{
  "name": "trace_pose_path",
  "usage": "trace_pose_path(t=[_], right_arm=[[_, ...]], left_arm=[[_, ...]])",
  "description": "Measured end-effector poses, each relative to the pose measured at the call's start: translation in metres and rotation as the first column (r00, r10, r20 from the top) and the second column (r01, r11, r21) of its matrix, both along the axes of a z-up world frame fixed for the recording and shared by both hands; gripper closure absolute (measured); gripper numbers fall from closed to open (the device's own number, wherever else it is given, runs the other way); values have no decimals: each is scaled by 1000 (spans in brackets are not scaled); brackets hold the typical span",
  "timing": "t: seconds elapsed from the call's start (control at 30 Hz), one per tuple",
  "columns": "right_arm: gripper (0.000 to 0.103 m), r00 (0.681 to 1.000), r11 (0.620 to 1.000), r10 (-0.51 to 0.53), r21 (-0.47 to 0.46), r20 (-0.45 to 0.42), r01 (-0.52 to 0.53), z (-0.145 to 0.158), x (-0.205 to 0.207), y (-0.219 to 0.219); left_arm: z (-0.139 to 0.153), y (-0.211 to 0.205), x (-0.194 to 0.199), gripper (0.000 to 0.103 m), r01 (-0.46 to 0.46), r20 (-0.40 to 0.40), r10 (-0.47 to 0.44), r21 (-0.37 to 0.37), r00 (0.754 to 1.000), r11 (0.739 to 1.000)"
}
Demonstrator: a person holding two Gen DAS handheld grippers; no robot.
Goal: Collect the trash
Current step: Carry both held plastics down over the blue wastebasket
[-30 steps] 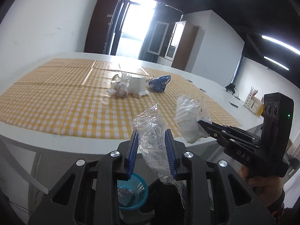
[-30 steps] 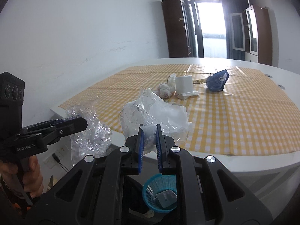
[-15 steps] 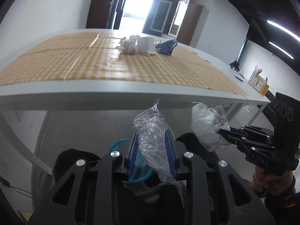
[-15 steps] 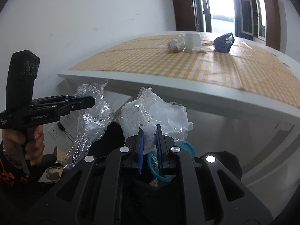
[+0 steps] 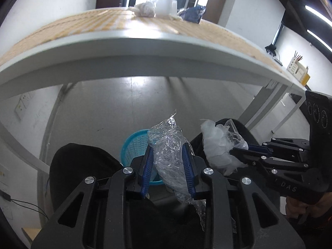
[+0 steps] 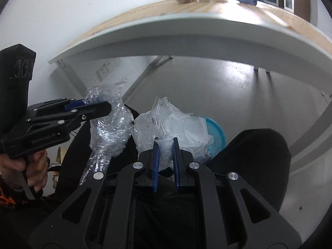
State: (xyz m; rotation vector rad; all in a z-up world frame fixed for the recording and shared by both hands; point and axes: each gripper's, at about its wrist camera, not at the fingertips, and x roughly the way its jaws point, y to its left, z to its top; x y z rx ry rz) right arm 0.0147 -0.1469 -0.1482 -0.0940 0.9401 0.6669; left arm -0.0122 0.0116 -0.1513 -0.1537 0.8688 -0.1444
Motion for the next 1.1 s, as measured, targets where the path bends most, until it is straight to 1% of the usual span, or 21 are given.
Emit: trace_pose_path(t=[0.13, 0.2, 0.4, 0.47, 0.5, 0.6, 0.67, 0.73, 0.87, 1.0, 1.1], right_arm=[[92, 999, 999, -15, -37, -32, 13, -22, 13, 9], [92, 999, 999, -20, -51, -51, 18, -32, 20, 13], [92, 993, 994, -48, -99, -109, 37, -66, 47, 22], [92, 987, 993, -66, -111, -144, 50, -79, 58, 25], [92, 983, 993, -73, -109, -168, 55, -85, 64, 26], [92, 977, 991, -81, -124, -198, 57, -98, 74, 33], [92, 973, 988, -90, -142, -215, 60, -108, 81, 38], [92, 966, 987, -99, -149, -240, 65, -117, 90, 42], [92, 952, 983, -122, -168, -280, 77, -136, 108, 48], [92, 938, 975, -152, -202, -311, 92, -156, 131, 50], [92, 924, 968, -177, -227, -338, 102, -174, 147, 54]], left_arm=[[-25, -2, 17, 76, -2, -23, 3, 58, 1000, 998], [-40, 1, 27, 76, -18, -40, 20, 54, 999, 998], [-78, 23, 59, 78, -99, -123, 96, -16, 988, 995], [-92, 35, 71, 78, -136, -186, 116, -98, 976, 986], [-101, 41, 76, 79, -164, -210, 138, -109, 968, 980], [-117, 37, 87, 79, -166, -219, 155, -33, 963, 986], [-124, 35, 93, 79, -166, -239, 152, -40, 959, 985], [-129, 36, 102, 79, -170, -240, 154, -46, 959, 984], [-142, 42, 121, 80, -181, -251, 166, -37, 954, 983], [-156, 43, 142, 80, -201, -298, 181, -38, 937, 979], [-168, 48, 157, 80, -233, -345, 196, -68, 918, 970]])
